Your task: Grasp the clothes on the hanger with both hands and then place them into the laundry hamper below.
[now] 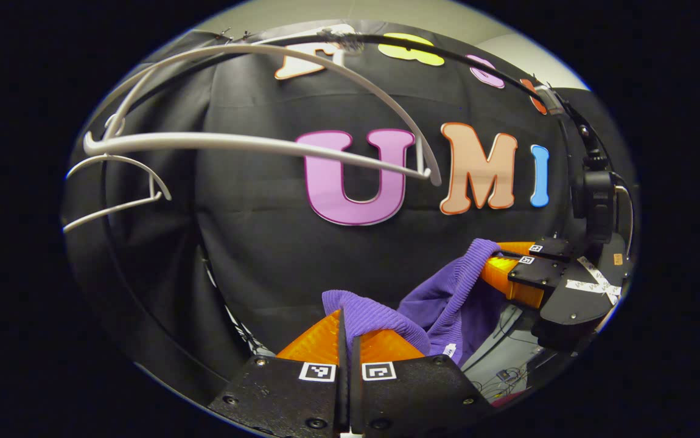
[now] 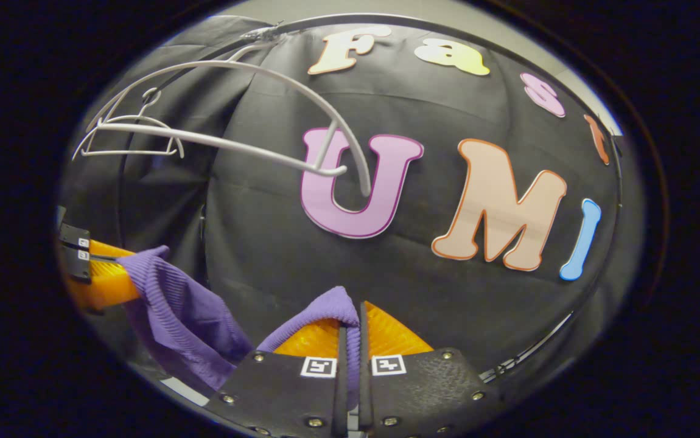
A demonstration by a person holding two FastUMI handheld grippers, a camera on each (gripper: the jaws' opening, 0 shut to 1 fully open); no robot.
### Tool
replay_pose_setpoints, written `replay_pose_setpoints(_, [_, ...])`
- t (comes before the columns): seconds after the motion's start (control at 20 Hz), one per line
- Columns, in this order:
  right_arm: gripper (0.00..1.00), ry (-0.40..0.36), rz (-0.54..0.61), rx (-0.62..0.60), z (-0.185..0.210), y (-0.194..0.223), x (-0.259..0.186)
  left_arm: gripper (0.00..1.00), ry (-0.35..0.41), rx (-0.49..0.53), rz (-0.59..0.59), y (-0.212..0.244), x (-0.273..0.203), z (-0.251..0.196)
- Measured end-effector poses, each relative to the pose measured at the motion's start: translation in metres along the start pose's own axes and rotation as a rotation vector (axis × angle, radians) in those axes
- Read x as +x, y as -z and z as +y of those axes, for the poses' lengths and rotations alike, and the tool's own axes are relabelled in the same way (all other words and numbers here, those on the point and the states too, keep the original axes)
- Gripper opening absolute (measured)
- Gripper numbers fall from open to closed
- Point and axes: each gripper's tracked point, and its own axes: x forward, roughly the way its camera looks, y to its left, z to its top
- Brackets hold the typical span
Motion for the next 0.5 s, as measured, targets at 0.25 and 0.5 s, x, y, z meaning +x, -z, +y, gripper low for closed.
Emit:
replay_pose_setpoints(0.25, [0.07,-0.069,0.125,0.014,0.02,0.051,-0.001,0.01,0.098,-0.046,0.12,0.054,0.016,-0.026])
replay_pose_setpoints(0.5, [0.07,-0.096,0.261,0.011,0.029,0.117,-0.004,0.02,0.147,-0.041,0.25,0.111,0.027,-0.044])
